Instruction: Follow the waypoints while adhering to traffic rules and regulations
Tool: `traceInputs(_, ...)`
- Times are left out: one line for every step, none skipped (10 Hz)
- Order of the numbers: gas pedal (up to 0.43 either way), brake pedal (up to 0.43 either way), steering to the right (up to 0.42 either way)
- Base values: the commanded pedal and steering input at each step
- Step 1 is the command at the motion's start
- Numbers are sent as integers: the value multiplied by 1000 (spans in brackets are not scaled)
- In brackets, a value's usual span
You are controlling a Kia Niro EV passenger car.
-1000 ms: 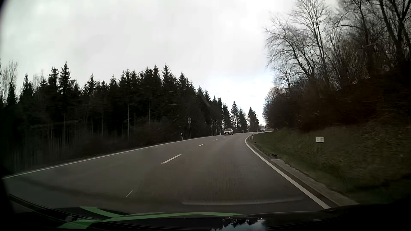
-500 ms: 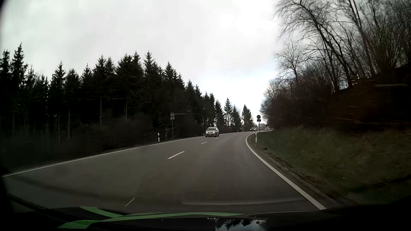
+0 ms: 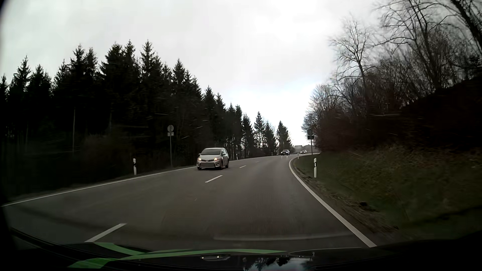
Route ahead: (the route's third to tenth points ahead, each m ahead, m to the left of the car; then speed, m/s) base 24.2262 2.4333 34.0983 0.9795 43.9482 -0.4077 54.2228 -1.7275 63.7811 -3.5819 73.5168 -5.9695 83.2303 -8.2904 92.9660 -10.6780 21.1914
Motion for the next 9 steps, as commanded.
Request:
traceInputs(209, 0, 14)
traceInputs(209, 0, 14)
traceInputs(209, 0, 14)
traceInputs(209, 0, 14)
traceInputs(197, 0, 14)
traceInputs(197, 0, 14)
traceInputs(197, 0, 14)
traceInputs(197, 0, 14)
traceInputs(197, 0, 14)
